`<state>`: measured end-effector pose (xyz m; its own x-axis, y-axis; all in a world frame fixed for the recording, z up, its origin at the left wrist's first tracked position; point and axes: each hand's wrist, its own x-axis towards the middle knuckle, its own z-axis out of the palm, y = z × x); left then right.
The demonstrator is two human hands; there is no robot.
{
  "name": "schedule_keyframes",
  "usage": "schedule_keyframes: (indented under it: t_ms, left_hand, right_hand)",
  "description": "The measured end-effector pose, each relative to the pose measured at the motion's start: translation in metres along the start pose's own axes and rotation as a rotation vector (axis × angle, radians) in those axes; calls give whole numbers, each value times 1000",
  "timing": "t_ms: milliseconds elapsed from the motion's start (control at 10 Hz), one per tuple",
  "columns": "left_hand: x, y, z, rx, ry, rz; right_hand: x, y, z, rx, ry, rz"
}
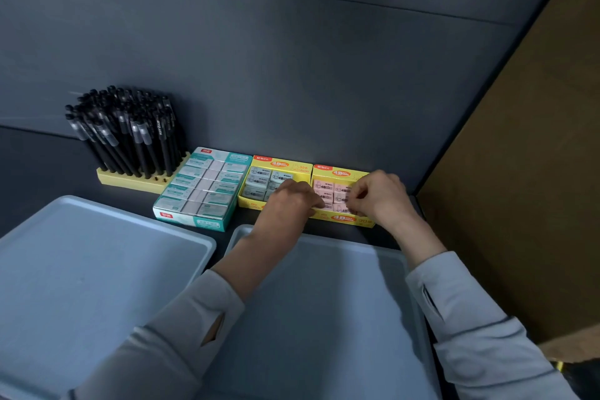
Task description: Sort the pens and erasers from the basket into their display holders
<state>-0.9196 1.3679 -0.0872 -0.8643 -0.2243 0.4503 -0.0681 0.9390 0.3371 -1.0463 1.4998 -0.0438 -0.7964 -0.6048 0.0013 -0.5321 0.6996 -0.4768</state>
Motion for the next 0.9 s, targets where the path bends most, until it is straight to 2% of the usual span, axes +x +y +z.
schedule_keyframes:
  t_ms: [100, 300, 500, 800, 900]
  left_hand:
    - [-2, 2, -2, 9, 12, -3]
    - [-1, 8, -1, 37, 29, -46]
    - [-1, 6, 3, 61, 46, -42]
    - [-1, 3, 4, 68, 1, -14]
    - [-6, -4, -5, 53, -23, 14]
  right_hand:
    - [-1, -3, 4, -94, 27, -52]
    - [-1, 6, 9, -40, 88, -62]
    - [-1, 9, 10, -5, 72, -53]
    - [-5, 2, 9, -108, 57, -111]
    - [-8, -4, -16, -47, 204, -124]
